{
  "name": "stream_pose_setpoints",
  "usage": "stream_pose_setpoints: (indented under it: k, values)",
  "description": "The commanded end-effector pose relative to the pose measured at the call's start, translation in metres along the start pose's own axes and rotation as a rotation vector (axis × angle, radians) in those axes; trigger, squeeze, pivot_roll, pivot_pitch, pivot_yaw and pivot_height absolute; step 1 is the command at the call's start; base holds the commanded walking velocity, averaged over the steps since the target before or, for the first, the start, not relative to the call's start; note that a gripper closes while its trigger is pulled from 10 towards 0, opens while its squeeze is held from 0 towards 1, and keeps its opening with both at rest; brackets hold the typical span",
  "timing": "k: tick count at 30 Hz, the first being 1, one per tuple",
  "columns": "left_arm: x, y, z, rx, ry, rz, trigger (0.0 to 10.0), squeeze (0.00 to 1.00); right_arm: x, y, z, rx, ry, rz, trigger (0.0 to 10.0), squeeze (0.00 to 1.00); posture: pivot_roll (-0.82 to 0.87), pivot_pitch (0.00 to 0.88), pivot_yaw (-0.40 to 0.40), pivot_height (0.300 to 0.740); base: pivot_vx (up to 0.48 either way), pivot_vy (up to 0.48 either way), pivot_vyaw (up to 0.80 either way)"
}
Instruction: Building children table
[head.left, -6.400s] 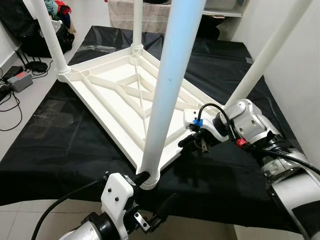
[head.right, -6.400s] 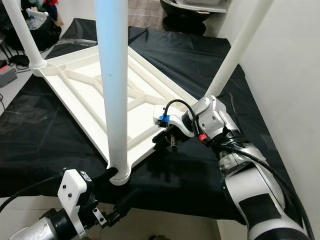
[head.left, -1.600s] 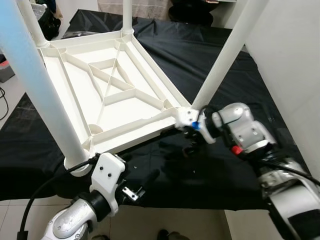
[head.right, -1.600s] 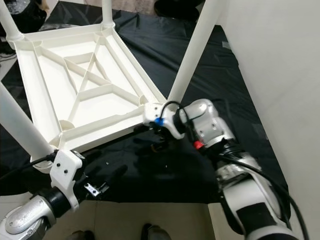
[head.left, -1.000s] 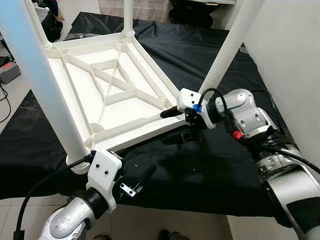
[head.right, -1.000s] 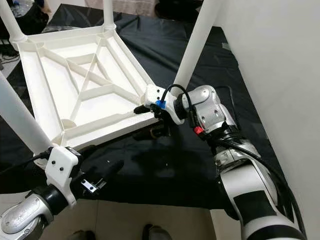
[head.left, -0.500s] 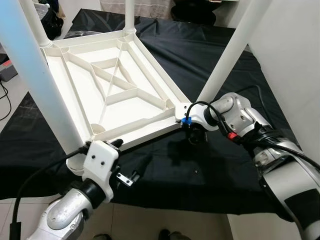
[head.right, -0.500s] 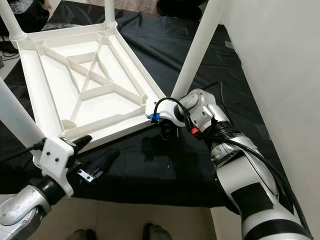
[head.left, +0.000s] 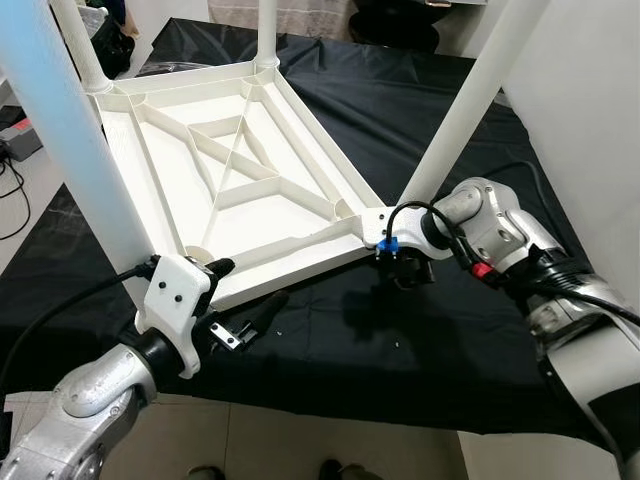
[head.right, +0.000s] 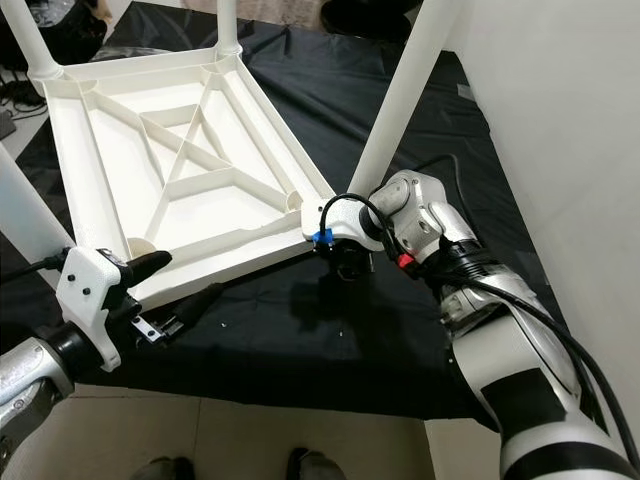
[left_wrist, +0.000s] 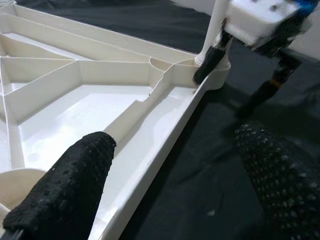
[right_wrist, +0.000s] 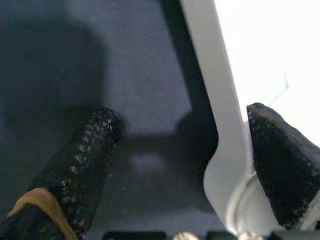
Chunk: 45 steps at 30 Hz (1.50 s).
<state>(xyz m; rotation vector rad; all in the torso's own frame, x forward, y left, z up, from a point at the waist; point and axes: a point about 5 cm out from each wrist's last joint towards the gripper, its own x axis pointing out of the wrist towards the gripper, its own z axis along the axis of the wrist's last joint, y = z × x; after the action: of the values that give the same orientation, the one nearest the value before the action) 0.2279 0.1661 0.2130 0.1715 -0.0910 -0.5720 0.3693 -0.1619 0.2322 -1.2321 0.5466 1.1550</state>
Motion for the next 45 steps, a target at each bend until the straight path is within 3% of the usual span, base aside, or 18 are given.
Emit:
stream_pose_setpoints:
  k: [1,13,20,21,25,26,41,45]
  values:
    - [-0.011,0.028,0.017,0.077,-0.034,0.109,10.0,0.0,-0.005,0.03,-0.047,0.107,0.13,0.166,10.0,0.0,-0.03,0.227,-0.127,0.74,0.0,0.0,0.0]
    - [-0.004,0.014,0.022,0.057,-0.071,0.052,10.0,0.0,-0.002,0.048,-0.046,0.075,0.126,0.251,10.0,0.0,-0.02,0.222,-0.129,0.74,0.0,0.0,0.0]
    - [-0.001,0.009,0.022,0.042,-0.079,0.028,10.0,0.0,0.009,0.061,-0.042,0.048,0.142,0.269,10.0,0.0,-0.02,0.218,-0.135,0.74,0.0,0.0,0.0]
    - [0.0,0.007,0.022,0.038,-0.08,0.025,10.0,0.0,0.012,0.065,-0.042,0.05,0.148,0.269,4.6,0.0,-0.02,0.218,-0.135,0.74,0.0,0.0,0.0]
    - [0.0,0.006,0.022,0.036,-0.08,0.023,10.0,0.0,0.014,0.066,-0.042,0.051,0.152,0.269,4.6,0.0,-0.02,0.217,-0.135,0.74,0.0,0.0,0.0]
    - [0.001,0.004,0.022,0.032,-0.082,0.019,10.0,0.0,0.015,0.068,-0.043,0.052,0.16,0.27,0.0,0.0,-0.02,0.217,-0.136,0.74,0.0,0.0,0.0]
    - [0.002,-0.003,0.024,0.012,-0.097,0.01,10.0,0.0,0.002,0.065,-0.058,0.084,0.228,0.239,0.0,0.0,-0.02,0.228,-0.144,0.74,0.0,0.0,0.0]
    - [0.003,-0.004,0.025,0.01,-0.104,0.013,10.0,0.0,-0.001,0.076,-0.066,0.12,0.261,0.253,0.0,0.0,-0.02,0.23,-0.143,0.74,0.0,0.0,0.0]
